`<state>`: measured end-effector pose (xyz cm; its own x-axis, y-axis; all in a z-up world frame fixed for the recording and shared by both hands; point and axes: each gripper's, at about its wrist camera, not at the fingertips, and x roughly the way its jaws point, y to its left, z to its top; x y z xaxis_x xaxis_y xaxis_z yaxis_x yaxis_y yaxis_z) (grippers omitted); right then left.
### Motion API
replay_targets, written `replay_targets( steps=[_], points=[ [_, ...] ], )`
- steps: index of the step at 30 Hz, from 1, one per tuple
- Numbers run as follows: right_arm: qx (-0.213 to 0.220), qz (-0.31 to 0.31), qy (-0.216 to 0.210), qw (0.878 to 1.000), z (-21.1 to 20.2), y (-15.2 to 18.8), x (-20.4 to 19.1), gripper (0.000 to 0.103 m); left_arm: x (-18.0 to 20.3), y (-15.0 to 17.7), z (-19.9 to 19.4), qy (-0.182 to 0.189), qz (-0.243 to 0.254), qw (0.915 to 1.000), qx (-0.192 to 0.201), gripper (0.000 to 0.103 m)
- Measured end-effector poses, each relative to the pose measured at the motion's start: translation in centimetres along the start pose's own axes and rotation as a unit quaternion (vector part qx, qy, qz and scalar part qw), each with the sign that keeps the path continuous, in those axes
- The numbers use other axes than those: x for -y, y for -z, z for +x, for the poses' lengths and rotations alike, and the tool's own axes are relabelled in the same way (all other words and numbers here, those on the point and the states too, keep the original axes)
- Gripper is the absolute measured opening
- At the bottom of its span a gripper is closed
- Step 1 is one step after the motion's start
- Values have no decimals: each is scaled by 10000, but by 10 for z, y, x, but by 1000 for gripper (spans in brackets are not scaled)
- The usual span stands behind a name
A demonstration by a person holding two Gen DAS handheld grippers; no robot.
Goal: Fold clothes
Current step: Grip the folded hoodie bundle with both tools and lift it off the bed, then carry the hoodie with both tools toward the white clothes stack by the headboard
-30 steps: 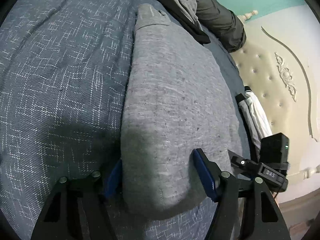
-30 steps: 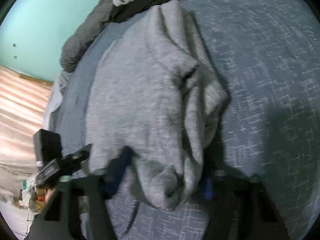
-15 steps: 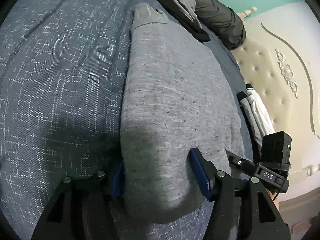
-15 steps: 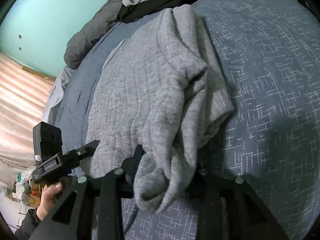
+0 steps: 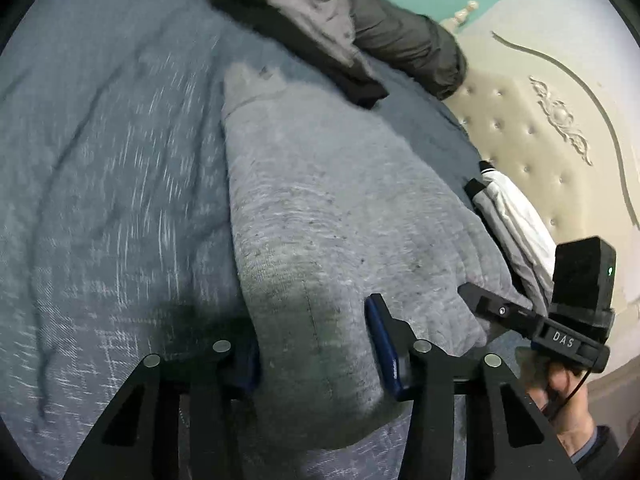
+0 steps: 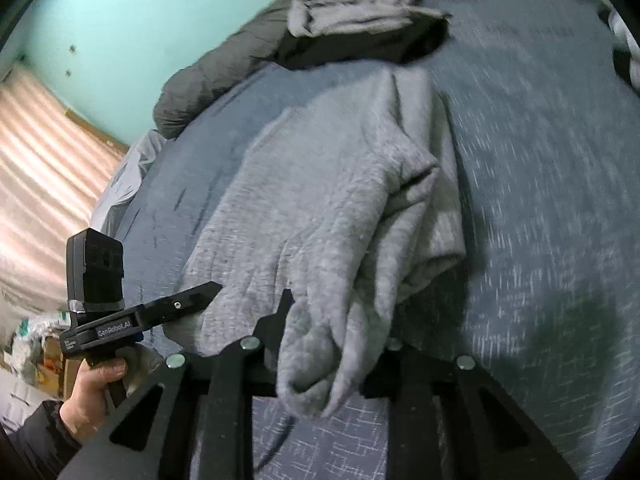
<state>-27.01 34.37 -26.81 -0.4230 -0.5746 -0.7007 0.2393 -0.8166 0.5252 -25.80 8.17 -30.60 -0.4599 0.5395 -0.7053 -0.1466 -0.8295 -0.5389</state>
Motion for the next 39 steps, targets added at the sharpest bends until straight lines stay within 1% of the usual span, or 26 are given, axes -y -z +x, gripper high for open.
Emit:
replay_targets(
  steps=[3,7,9,18,25,30,34,39],
  points=[
    [115,-156,25,9998,-14,-6,-8,23,19,-6,-16,40,143,9998,141,48],
    [334,-317,34,9989,-45,-16,-18,22,44,-14,-37,98,331,9989,327,47],
    [398,-384,56,9985,-54,-20,-24,22,56,-18,-47,127,425,9981,420,46],
    [786,-779,122,9938,-138,-35,-47,22,124,-27,-92,340,799,9938,700,46],
    [1004,-961,234,9900,-201,-36,-55,22,184,-28,-108,523,1048,9895,844,46],
    [1169,-1025,372,9871,-252,-32,-54,22,228,-28,-115,696,1222,9861,879,46],
    [1289,-1056,447,9850,-286,-30,-52,22,264,-29,-123,788,1398,9825,941,46],
    [1451,-1117,526,9817,-327,-36,-51,22,307,-40,-132,861,1563,9786,1020,46]
  ],
)
